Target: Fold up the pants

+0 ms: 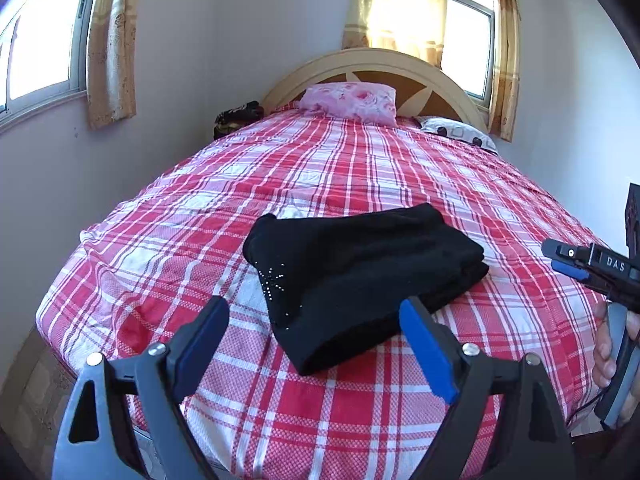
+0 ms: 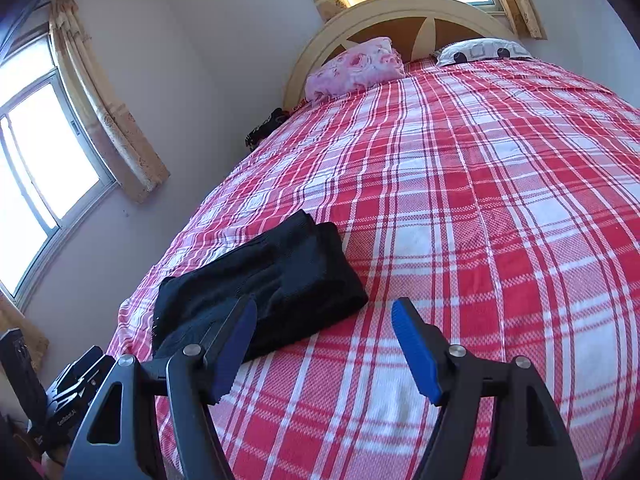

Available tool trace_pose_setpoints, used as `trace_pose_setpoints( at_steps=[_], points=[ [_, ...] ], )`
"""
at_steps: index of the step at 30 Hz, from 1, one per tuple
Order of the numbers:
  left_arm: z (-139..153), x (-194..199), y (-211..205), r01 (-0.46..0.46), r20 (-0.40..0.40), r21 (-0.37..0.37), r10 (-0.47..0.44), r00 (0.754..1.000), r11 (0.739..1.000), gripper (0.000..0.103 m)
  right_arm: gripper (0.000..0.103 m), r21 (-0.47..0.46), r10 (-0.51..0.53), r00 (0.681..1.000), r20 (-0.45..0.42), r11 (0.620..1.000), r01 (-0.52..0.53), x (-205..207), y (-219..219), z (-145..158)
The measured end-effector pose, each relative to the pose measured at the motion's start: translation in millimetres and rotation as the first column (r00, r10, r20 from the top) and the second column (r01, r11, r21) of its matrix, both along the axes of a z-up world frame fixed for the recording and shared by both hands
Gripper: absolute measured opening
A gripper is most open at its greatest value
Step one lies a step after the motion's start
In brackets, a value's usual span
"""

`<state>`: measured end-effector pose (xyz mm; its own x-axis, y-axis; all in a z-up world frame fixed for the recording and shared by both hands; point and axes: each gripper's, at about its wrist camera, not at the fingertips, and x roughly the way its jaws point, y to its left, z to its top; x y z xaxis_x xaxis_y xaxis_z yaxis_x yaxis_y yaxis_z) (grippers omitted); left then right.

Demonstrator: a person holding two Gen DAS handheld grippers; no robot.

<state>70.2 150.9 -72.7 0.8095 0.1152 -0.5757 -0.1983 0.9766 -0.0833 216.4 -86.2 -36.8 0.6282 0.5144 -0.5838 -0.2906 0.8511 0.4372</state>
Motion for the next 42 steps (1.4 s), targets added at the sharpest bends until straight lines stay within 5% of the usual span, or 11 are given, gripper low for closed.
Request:
trace_pose_setpoints(
  at_steps=[13, 42],
  points=[
    [9, -20, -14, 0.012, 0.039, 0.014, -0.013, 0.999, 1.000, 0.099, 0.071, -0.163, 0.067, 0.981, 0.184, 0.986, -0.037, -71, 25, 32],
    [19, -28, -31, 0.040, 0.055, 0.020, -0.041, 0.998, 0.999, 0.103, 0.076, -0.198, 0.080, 0.969, 0.232, 0.980, -0.033, -111, 30, 44]
  ],
)
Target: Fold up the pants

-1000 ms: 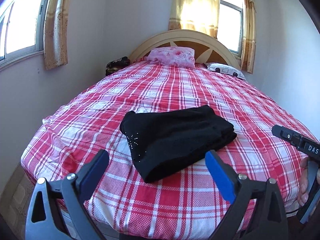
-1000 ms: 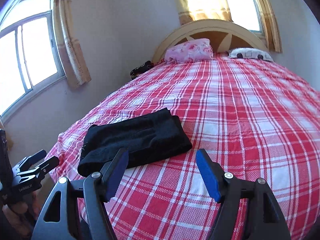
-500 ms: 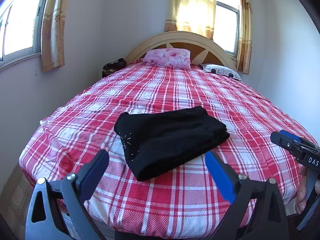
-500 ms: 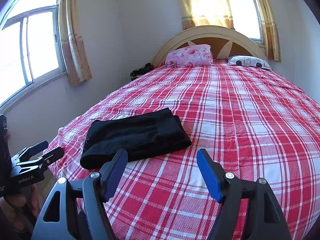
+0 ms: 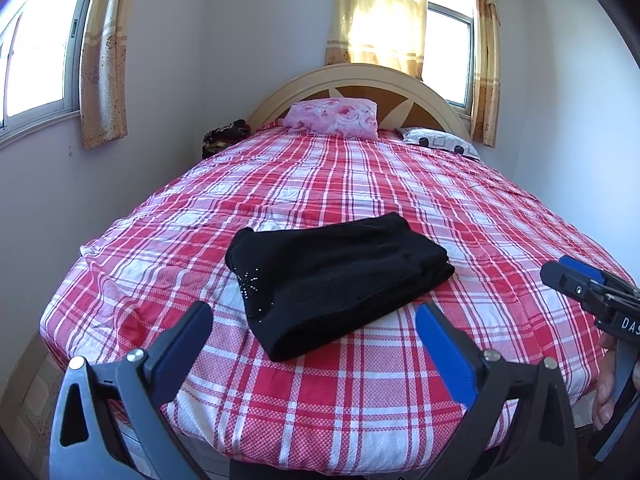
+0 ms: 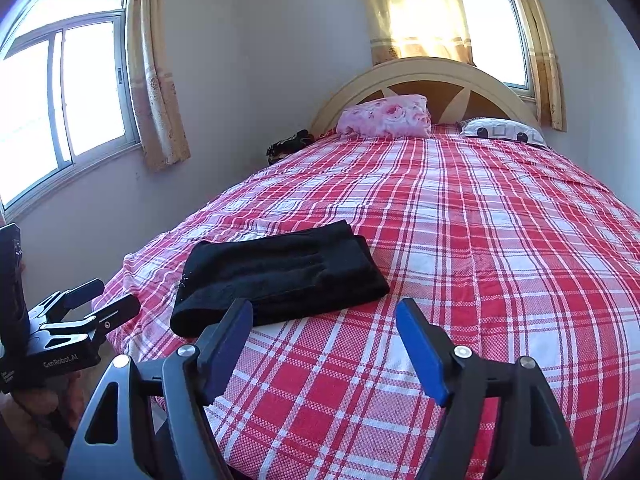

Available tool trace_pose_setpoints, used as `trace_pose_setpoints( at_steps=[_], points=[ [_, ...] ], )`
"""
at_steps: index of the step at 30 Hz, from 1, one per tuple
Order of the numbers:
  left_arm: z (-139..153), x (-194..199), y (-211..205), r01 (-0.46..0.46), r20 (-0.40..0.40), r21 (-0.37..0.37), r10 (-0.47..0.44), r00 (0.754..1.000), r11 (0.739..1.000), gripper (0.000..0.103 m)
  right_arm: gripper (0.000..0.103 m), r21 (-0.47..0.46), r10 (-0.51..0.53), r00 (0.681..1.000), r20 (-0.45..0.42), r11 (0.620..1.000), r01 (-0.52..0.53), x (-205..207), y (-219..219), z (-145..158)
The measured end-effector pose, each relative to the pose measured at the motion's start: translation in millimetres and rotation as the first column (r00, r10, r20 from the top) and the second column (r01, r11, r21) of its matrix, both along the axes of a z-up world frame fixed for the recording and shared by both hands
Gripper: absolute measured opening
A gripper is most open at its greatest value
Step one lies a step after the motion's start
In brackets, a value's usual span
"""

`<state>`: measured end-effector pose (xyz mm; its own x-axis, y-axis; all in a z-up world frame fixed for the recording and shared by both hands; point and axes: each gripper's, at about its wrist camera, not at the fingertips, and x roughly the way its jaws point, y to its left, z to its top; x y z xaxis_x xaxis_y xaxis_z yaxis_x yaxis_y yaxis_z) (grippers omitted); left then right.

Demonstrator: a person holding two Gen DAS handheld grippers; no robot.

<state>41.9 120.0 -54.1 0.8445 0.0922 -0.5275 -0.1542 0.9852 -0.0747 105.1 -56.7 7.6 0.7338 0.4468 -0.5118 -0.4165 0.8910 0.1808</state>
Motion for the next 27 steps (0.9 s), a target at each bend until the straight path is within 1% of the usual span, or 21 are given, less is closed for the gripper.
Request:
trace_pose_setpoints(
  at_steps=[3, 6, 10, 14, 22, 27],
  points=[
    [4, -1, -2, -0.010, 0.006, 0.013, 0.009, 1.000, 1.000, 0.103, 0.077, -0.007, -0.009, 1.000, 0.017, 1.000, 0.009, -2, -1, 2],
    [10, -5, -3, -0.026, 0.029, 0.030, 0.025, 0.999, 0.999, 0.103, 0.077, -0.017, -0.021, 0.999, 0.039, 1.000, 0.021, -6, -1, 5],
    [17, -8, -3, -0.034, 0.050, 0.031, 0.032, 0.998, 0.999, 0.103, 0.077, -0.019, -0.028, 0.998, 0.050, 0.999, 0.029, -7, -4, 7],
    [18, -8, -4, -0.045, 0.048, 0.032, 0.043, 0.998, 0.998, 0.103, 0.077, -0.012, -0.033, 0.998, 0.052, 0.999, 0.033, -9, -7, 8],
    [15, -8, -1, -0.051, 0.037, 0.007, 0.050, 0.998, 0.999, 0.103, 0.077, -0.014, -0.031, 0.998, 0.055, 0.999, 0.032, -11, -7, 9],
    [15, -10, -6, -0.039, 0.052, 0.019, 0.037, 0.998, 0.999, 0.103, 0.077, -0.018, -0.026, 0.998, 0.051, 0.999, 0.026, -12, -6, 7]
  ],
)
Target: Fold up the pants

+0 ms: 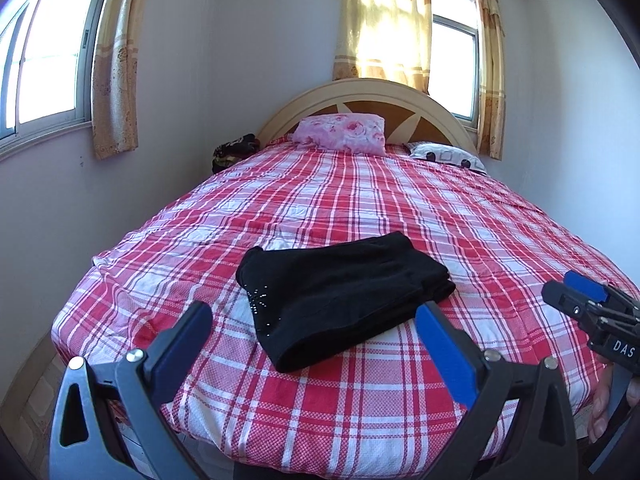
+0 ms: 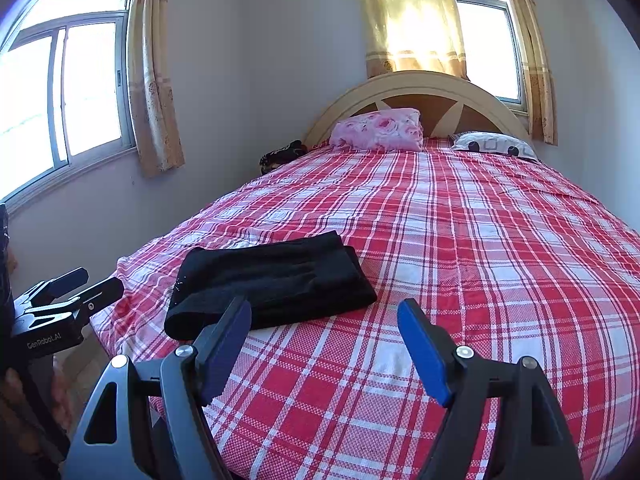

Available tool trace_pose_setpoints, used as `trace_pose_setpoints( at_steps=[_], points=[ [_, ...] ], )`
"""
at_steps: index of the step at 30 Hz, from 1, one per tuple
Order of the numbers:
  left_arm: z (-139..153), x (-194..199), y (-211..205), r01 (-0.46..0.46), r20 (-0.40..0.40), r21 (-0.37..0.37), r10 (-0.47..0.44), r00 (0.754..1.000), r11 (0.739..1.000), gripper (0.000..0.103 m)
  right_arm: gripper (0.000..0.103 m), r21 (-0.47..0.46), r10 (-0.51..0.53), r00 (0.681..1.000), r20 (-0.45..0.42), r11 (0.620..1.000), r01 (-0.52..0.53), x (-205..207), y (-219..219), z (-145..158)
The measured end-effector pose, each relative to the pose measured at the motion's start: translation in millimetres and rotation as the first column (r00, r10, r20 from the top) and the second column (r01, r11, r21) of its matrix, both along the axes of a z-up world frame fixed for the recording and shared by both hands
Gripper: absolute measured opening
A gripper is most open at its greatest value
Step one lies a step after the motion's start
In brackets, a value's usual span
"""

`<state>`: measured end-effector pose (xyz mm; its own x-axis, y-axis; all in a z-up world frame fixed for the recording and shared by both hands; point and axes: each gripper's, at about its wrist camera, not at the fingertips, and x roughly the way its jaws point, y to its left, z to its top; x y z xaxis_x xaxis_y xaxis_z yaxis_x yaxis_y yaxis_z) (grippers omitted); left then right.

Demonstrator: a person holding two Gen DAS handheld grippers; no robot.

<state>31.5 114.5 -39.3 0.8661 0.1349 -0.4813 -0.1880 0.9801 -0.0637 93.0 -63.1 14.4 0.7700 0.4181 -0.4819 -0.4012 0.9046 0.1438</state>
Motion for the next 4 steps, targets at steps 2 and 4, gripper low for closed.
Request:
trace_pose_setpoints(
  at_steps=[2, 4],
  points=[
    [0.2, 0.2, -1.3, 0.002, 0.001, 0.005, -0.002, 1.000, 1.000, 0.103, 0.077, 0.000, 0.003, 1.000, -0.001, 1.000, -0.003, -0.2, -0.2, -1.0],
    [-0.1, 1.1, -1.8, 0.015, -0.001, 0.003, -0.015, 1.000, 1.000, 0.103, 0.077, 0.000, 0.001, 1.000, -0.006, 1.000, -0.001, 0.0, -0.9, -1.8]
  ],
)
